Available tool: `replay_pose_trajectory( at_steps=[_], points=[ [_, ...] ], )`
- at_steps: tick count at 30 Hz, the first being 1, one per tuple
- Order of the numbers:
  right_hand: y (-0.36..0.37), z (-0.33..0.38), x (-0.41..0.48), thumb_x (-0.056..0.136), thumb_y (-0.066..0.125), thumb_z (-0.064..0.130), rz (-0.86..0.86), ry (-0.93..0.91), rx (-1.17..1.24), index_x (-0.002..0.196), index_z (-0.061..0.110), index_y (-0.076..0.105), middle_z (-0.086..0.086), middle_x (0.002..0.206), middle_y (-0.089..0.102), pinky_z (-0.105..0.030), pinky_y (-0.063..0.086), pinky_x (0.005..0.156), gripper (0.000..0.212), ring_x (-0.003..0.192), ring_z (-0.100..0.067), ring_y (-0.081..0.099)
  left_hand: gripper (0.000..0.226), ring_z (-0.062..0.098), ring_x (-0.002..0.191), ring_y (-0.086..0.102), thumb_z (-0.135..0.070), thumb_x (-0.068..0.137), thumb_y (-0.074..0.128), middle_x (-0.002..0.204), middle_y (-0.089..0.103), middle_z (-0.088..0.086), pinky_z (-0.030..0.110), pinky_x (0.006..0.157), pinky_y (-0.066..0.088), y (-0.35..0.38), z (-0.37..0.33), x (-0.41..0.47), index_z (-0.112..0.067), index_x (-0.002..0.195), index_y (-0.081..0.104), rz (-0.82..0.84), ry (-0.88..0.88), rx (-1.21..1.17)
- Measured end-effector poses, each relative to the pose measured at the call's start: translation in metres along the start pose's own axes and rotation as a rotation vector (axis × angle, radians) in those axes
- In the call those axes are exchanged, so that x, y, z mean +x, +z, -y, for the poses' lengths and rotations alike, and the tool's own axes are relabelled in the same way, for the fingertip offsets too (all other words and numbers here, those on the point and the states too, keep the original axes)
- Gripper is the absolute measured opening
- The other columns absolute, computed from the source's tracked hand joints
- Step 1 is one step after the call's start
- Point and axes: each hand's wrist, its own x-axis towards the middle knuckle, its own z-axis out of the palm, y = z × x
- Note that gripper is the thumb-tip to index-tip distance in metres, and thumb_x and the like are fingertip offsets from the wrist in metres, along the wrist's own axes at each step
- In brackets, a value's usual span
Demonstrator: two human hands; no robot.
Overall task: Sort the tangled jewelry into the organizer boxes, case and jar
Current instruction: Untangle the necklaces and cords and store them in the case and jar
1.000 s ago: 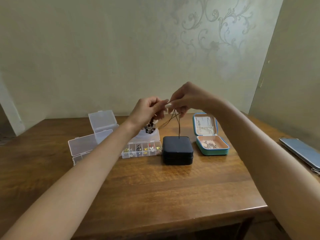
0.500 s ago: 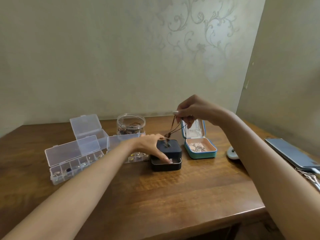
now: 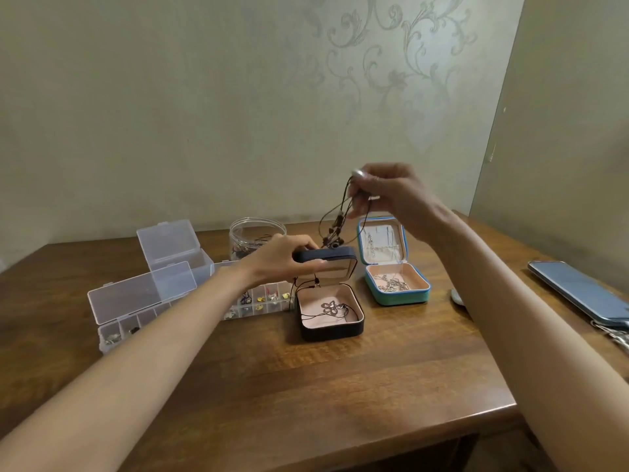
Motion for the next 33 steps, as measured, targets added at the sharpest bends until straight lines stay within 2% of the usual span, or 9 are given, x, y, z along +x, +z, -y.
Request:
replay_pose_trajectory(
  at_steps=[5,12,14,17,21,25,27,29,33],
  points=[
    [-0.007,-0.002,-0.003,0.090,0.051,0.016,0.119,0.037,0.060,0.074,0.003,0.058,-0.005,0.062,0.061,-0.030,0.056,0.064,0.022,0.058,-0.018,0.060,0.022,0.011,0.069,0.060,-0.019,0.088,0.064,0.082,0.059,-0.003,0.019,0.061,0.054,0.001,-0.002,0.001,-0.007,0.106,0.060,-0.130,0.023,-0.009],
    [0.001,-0.074,-0.031,0.090,0.055,0.020,0.268,0.243,0.230,0.070,0.008,0.061,-0.008,0.064,0.063,-0.025,0.050,0.065,0.024,0.062,-0.020,0.062,0.032,0.022,0.091,0.063,-0.031,0.087,0.065,0.103,0.063,0.006,0.039,0.059,0.059,0.011,0.003,0.009,-0.008,0.110,0.063,-0.346,-0.173,-0.095],
    [0.005,-0.097,-0.042,0.082,0.060,0.026,0.293,0.308,0.338,0.064,0.015,0.063,-0.007,0.062,0.061,-0.023,0.047,0.064,0.022,0.062,-0.019,0.061,0.031,0.020,0.090,0.063,-0.031,0.087,0.064,0.103,0.061,0.004,0.036,0.053,0.059,0.012,0.003,0.010,-0.009,0.109,0.063,-0.364,-0.194,-0.094],
    [0.003,-0.117,-0.059,0.088,0.052,0.022,0.340,0.401,0.381,0.062,0.018,0.065,-0.001,0.061,0.061,-0.022,0.043,0.064,0.029,0.057,-0.012,0.057,0.031,0.021,0.092,0.063,-0.037,0.088,0.063,0.101,0.066,0.003,0.039,0.069,0.057,0.015,0.003,0.011,-0.011,0.103,0.063,-0.429,-0.223,0.026],
    [0.000,-0.128,-0.070,0.074,0.077,0.037,0.367,0.370,0.469,0.062,0.018,0.064,0.002,0.055,0.057,-0.023,0.044,0.065,0.026,0.050,-0.010,0.052,0.038,0.018,0.074,0.052,-0.044,0.079,0.071,0.079,0.056,-0.002,0.028,0.059,0.036,0.019,-0.002,0.017,-0.015,0.087,0.048,-0.678,-0.438,0.279],
    [-0.003,-0.135,-0.076,0.076,0.075,0.035,0.403,0.334,0.552,0.064,0.016,0.064,0.002,0.050,0.055,-0.027,0.045,0.074,0.025,0.049,-0.009,0.051,0.041,0.021,0.072,0.046,-0.036,0.074,0.078,0.078,0.049,-0.002,0.030,0.062,0.035,0.018,-0.009,0.024,-0.013,0.086,0.046,-0.737,-0.608,0.175],
    [-0.004,-0.135,-0.076,0.078,0.073,0.036,0.428,0.337,0.513,0.065,0.017,0.064,0.002,0.051,0.056,-0.030,0.044,0.073,0.024,0.051,-0.009,0.053,0.026,0.024,0.076,0.049,-0.018,0.078,0.075,0.093,0.052,0.005,0.032,0.062,0.036,0.027,-0.006,0.026,-0.012,0.084,0.050,-0.768,-0.504,0.243],
    [-0.003,-0.134,-0.076,0.081,0.071,0.038,0.457,0.335,0.445,0.065,0.018,0.064,0.001,0.053,0.056,-0.031,0.044,0.073,0.026,0.052,-0.011,0.052,0.014,0.025,0.075,0.054,0.001,0.080,0.063,0.088,0.057,0.006,0.032,0.059,0.037,0.037,-0.005,0.025,-0.010,0.081,0.054,-0.736,-0.275,0.288],
    [-0.003,-0.133,-0.074,0.084,0.067,0.037,0.522,0.345,0.395,0.069,0.016,0.064,0.002,0.058,0.058,-0.030,0.047,0.078,0.026,0.050,-0.012,0.050,0.011,0.022,0.065,0.056,0.002,0.080,0.059,0.080,0.058,0.005,0.033,0.058,0.046,0.047,-0.014,0.018,-0.006,0.087,0.056,-0.530,0.196,0.347]
  ],
)
